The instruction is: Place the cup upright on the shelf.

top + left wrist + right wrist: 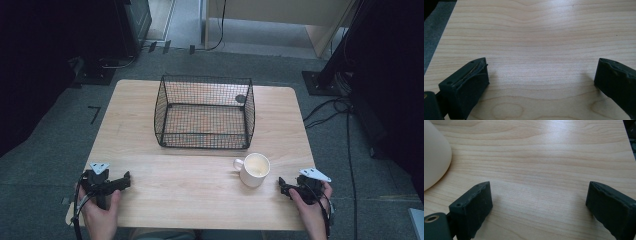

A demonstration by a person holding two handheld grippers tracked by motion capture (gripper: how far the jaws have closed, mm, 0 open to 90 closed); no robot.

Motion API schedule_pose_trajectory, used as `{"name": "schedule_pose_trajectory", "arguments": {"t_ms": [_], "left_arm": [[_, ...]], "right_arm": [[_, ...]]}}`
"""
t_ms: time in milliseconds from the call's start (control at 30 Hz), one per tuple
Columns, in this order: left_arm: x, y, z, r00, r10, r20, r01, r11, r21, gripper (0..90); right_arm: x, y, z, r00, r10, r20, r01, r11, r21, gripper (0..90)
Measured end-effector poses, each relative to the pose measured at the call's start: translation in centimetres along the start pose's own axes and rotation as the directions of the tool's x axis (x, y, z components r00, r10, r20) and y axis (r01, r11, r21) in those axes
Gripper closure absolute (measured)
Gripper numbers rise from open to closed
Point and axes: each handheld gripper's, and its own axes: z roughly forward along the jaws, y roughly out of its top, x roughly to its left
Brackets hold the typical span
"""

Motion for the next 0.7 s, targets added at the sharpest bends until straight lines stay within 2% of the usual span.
{"name": "schedule_pose_trajectory", "arguments": {"t_ms": [100, 167, 200, 433, 500, 533, 633, 700], "left_arm": [[0.0, 0.0, 0.0, 1.0000, 0.001, 0.001, -0.001, 1.0000, 0.000, 0.0], [0.0, 0.0, 0.0, 1.0000, 0.001, 0.002, -0.001, 1.0000, 0.000, 0.0], [0.0, 0.0, 0.0, 1.0000, 0.001, 0.002, -0.001, 1.0000, 0.000, 0.0], [0.0, 0.0, 0.0, 1.0000, 0.003, 0.002, -0.003, 1.0000, 0.000, 0.0], [0.0, 0.0, 0.0, 1.0000, 0.003, 0.003, -0.003, 1.0000, 0.000, 0.0], [0.0, 0.0, 0.0, 1.0000, 0.004, 0.003, -0.004, 1.0000, 0.000, 0.0], [0.0, 0.0, 0.0, 1.0000, 0.006, 0.004, -0.006, 1.0000, 0.000, 0.0], [0.0, 0.0, 0.0, 1.0000, 0.006, 0.005, -0.006, 1.0000, 0.000, 0.0]], "right_arm": [[0.0, 0.0, 0.0, 1.0000, 0.002, 0.000, -0.002, 1.000, -0.001, 7.0], [0.0, 0.0, -0.1, 1.0000, 0.006, 0.006, -0.006, 1.000, -0.014, 13.3], [0.1, 0.1, -0.3, 0.9999, 0.006, 0.015, -0.005, 1.000, -0.024, 13.3], [1.4, 1.7, -3.5, 0.9977, -0.019, -0.065, 0.011, 0.992, -0.124, 12.1], [1.9, 2.2, -4.2, 0.9967, -0.028, -0.076, 0.017, 0.989, -0.148, 9.0], [1.9, 2.2, -4.2, 0.9967, -0.028, -0.076, 0.017, 0.989, -0.148, 9.0], [3.0, 2.9, -5.3, 0.9909, -0.051, -0.124, 0.029, 0.984, -0.175, 3.5], [3.2, 3.0, -5.5, 0.9883, -0.059, -0.140, 0.033, 0.983, -0.181, 2.5]]}}
